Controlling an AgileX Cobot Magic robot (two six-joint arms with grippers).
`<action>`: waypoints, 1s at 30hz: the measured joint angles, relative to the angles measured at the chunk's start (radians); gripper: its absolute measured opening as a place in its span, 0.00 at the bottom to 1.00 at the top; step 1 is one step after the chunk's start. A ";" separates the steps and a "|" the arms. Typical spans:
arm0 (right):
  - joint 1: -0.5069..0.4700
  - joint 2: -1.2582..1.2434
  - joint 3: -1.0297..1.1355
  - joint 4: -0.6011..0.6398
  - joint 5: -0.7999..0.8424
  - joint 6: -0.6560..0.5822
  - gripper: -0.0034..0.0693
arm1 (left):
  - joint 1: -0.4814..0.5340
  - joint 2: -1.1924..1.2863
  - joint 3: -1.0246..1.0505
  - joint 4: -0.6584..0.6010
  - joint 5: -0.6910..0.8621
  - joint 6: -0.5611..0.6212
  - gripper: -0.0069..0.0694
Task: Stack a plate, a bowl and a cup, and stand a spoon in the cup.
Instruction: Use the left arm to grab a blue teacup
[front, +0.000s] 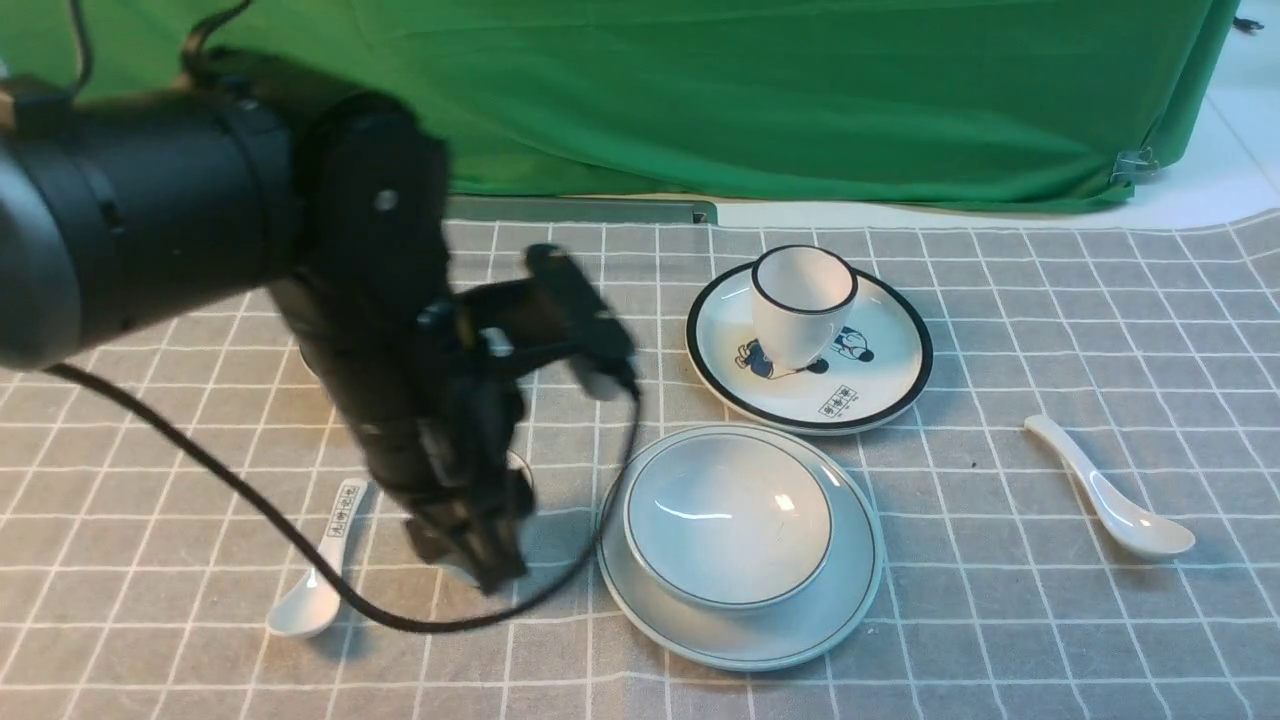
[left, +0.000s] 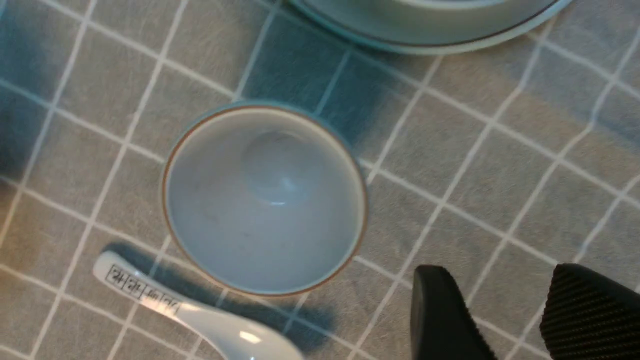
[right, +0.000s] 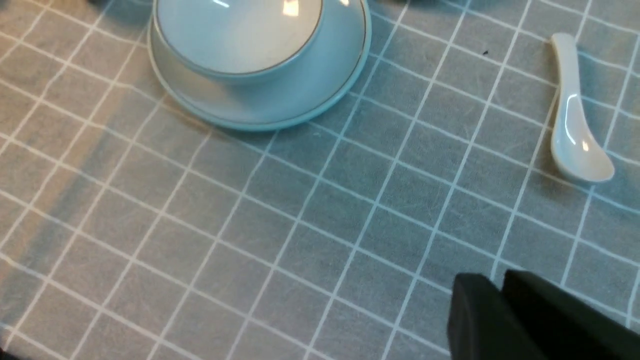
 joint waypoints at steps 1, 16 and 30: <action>0.000 0.000 0.000 0.000 -0.001 0.000 0.20 | 0.018 0.006 0.003 0.000 -0.013 0.004 0.48; 0.000 0.000 0.000 0.001 -0.003 0.000 0.21 | 0.076 0.102 0.010 -0.083 -0.103 0.131 0.63; 0.000 0.000 0.000 0.001 0.009 0.000 0.23 | 0.052 0.171 -0.017 -0.022 -0.100 0.088 0.14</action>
